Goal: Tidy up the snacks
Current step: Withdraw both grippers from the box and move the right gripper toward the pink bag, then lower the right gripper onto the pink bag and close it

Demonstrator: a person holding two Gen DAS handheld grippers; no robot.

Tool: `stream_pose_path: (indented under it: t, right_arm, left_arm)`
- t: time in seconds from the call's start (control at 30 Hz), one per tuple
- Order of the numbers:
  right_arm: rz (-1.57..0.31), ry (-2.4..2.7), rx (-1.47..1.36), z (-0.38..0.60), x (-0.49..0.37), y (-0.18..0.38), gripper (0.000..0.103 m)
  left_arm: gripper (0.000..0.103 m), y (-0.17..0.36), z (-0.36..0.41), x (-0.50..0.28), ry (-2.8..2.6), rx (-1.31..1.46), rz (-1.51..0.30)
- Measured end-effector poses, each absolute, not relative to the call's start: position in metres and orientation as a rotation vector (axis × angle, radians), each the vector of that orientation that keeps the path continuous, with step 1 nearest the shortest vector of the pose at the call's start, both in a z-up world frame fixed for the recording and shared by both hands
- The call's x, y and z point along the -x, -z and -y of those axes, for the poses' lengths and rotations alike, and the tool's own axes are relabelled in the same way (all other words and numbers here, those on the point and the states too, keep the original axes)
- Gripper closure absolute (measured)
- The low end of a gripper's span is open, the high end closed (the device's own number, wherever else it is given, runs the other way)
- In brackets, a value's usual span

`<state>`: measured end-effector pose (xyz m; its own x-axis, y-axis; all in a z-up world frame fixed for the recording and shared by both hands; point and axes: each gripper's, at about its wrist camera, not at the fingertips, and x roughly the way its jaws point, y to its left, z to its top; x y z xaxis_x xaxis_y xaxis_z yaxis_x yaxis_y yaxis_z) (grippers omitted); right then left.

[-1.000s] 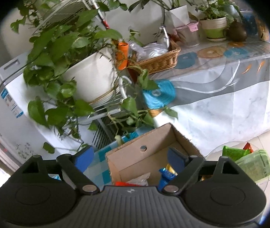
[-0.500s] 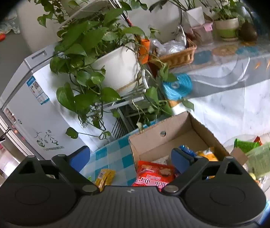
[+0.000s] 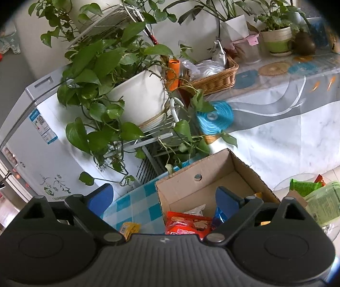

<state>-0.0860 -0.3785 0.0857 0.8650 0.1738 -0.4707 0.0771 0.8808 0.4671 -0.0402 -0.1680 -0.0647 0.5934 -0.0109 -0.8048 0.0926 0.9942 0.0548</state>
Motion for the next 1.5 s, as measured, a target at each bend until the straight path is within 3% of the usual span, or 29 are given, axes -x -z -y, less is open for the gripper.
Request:
stream_pose_path:
  t: [0.3, 0.57, 1.03, 1.5]
  right_arm:
    - [-0.594, -0.101, -0.482, 0.364, 0.084, -0.077, 0.006]
    - [-0.674, -0.174, -0.495, 0.333, 0.114, -0.057, 0.007]
    - [-0.839, -0.076, -0.379, 0.254, 0.148, 0.009, 0.022]
    - [-0.737, 0.578, -0.779, 0.241, 0.125, 0.067, 0.018]
  left_arm:
    - [0.006, 0.065, 0.145, 0.083, 0.139, -0.133, -0.929]
    - [0.01, 0.06, 0.108, 0.097, 0.221, -0.143, -0.973]
    - [0.01, -0.011, 0.026, 0.098, 0.233, -0.001, -0.816]
    - [0.01, -0.066, 0.004, 0.084, 0.334, 0.007, -0.684]
